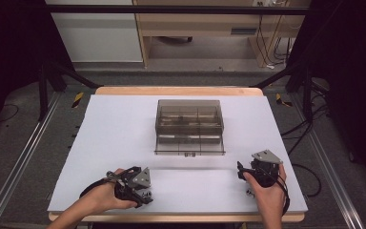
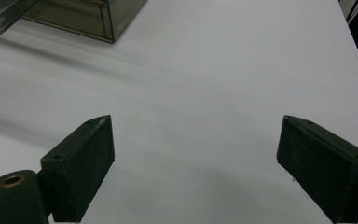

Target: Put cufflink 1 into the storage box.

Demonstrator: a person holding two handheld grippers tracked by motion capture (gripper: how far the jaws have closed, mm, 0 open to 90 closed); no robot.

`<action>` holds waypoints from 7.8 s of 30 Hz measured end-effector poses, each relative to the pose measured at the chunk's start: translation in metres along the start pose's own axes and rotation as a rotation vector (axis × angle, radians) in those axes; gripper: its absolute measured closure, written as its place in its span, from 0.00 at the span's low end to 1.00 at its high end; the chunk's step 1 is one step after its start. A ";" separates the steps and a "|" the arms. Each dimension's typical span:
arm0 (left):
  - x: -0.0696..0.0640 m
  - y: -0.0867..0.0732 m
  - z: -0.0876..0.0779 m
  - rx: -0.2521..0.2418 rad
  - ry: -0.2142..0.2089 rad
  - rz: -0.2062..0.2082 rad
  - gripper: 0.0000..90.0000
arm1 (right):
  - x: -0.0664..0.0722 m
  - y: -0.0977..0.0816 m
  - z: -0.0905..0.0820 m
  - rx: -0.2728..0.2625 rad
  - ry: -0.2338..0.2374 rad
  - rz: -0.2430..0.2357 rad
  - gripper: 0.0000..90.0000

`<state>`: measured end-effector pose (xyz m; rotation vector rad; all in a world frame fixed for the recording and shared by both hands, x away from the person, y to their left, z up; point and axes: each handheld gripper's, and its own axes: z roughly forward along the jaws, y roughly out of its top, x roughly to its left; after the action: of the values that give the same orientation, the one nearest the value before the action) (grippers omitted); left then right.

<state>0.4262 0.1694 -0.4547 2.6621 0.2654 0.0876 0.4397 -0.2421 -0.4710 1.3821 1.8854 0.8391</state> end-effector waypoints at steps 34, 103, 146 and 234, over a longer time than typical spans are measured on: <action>0.000 0.025 -0.016 -0.091 0.053 -0.006 0.81 | -0.005 -0.003 -0.003 -0.003 -0.003 0.015 0.11; 0.077 0.152 -0.038 -0.218 0.145 -0.017 0.81 | -0.007 -0.003 -0.006 -0.024 -0.019 0.010 0.12; 0.099 0.152 0.001 -0.220 0.116 -0.042 0.79 | 0.001 -0.003 -0.001 -0.003 -0.012 -0.035 0.13; 0.086 -0.065 -0.083 -0.424 0.424 -0.409 0.08 | 0.000 -0.004 -0.052 0.410 0.406 -0.366 0.75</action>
<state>0.4904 0.2801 -0.4090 2.0997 0.8215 0.5164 0.3962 -0.2491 -0.4435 1.0808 2.6404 0.5977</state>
